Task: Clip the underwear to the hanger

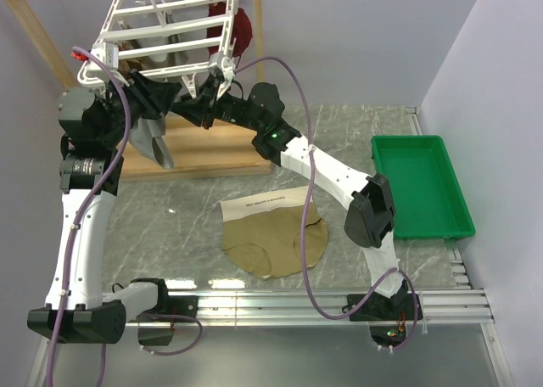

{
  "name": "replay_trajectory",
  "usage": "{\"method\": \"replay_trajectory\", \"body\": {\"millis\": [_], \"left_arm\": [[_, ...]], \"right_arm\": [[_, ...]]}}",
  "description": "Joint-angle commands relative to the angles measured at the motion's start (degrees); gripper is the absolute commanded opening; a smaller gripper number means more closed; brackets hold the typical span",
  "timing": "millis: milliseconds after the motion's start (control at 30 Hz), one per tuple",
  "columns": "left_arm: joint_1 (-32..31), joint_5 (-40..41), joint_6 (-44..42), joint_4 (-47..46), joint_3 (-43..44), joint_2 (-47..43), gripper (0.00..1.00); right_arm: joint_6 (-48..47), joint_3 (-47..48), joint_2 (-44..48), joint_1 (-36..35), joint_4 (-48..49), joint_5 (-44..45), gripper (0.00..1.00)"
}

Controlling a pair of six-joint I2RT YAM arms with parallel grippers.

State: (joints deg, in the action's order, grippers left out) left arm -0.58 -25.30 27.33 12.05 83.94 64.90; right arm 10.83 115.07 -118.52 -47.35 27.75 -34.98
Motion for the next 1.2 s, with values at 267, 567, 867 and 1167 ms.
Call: {"method": "replay_trajectory", "body": {"millis": [267, 567, 867, 1167], "left_arm": [[0.1, 0.3, 1.1, -2.3, 1.3, -0.4, 0.0], [0.2, -0.5, 1.5, -3.0, 1.0, -0.3, 0.0], [0.2, 0.2, 1.8, -3.1, 0.8, -0.1, 0.01], [0.1, 1.0, 1.6, -1.4, 1.0, 0.2, 0.0]], "right_arm": [[-3.7, -13.1, 11.2, 0.6, -1.0, 1.0, 0.54], [-11.2, -35.7, 23.2, 1.0, -10.5, 5.8, 0.55], [-16.5, -37.5, 18.2, -6.3, -37.8, 27.9, 0.68], [-9.7, -27.4, 5.8, -13.0, -45.6, 42.8, 0.66]]}}
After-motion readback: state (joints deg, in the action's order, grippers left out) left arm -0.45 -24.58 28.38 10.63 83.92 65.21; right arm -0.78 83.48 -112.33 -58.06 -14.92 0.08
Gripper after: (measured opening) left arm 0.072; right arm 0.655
